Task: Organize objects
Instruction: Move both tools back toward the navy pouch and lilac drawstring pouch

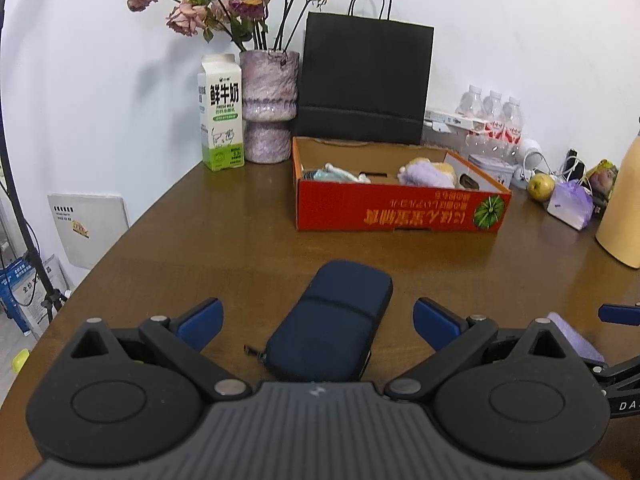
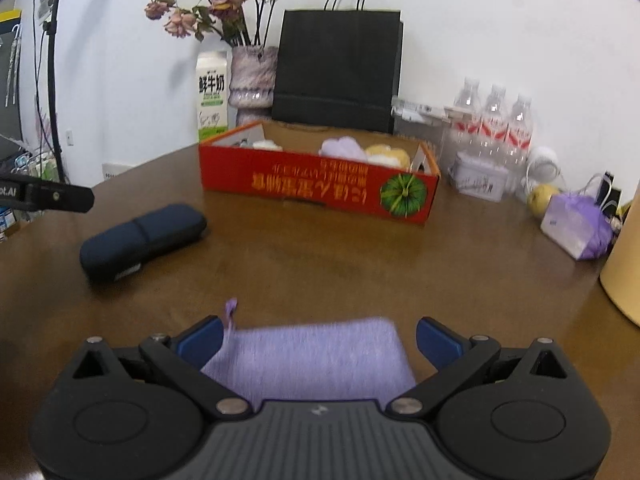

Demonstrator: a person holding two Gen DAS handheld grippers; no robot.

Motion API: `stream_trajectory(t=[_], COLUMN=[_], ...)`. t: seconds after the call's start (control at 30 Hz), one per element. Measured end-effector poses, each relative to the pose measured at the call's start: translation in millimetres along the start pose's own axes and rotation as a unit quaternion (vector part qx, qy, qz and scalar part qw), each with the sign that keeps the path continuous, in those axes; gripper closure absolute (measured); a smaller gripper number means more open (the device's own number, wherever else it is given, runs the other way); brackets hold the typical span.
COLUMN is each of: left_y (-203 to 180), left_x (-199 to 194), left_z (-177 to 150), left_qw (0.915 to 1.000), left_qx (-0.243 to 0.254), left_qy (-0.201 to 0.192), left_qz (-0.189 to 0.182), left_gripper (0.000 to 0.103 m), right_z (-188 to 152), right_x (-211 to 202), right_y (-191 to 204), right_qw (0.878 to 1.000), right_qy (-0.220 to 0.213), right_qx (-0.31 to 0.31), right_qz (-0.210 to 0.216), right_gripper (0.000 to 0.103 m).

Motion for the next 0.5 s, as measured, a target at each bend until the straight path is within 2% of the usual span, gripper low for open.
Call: stream_trajectory(t=[0.27,0.33,0.43,0.5], left_y=[4.4,6.3,9.8,12.0], left_x=[-10.4,-12.8,-15.3,-16.4], left_z=[-20.7,-23.6,-25.1,-24.8], left_qw=[0.9997,0.9996,0.9996,0.9996], left_qx=[-0.002,-0.002,-0.007,-0.01], left_qy=[0.021,0.023,0.023,0.022], left_qz=[-0.015,-0.015,-0.014,-0.014], left_gripper=[0.0,0.0,0.0,0.0], right_z=[-12.6,-10.6,-14.5,-16.5], right_x=[-4.5,1.5,21.7,32.0], right_y=[8.9,12.1,12.8,10.0], right_qw=[0.999,0.998,0.997,0.995], right_qy=[0.022,0.03,0.066,0.066], right_qx=[0.004,-0.001,-0.01,0.012], right_qz=[0.038,0.052,0.05,0.068], right_gripper=[0.0,0.0,0.0,0.0])
Point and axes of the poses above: each gripper's, at about its wrist camera, not at the fingertips, and x roughly the way its jaws point, y to its left, z to its top, the point moved 6 cm from there along x, roughly the way its jaws point, and after that the axes turned 14 degrees about -y, right-handed, at the moved point
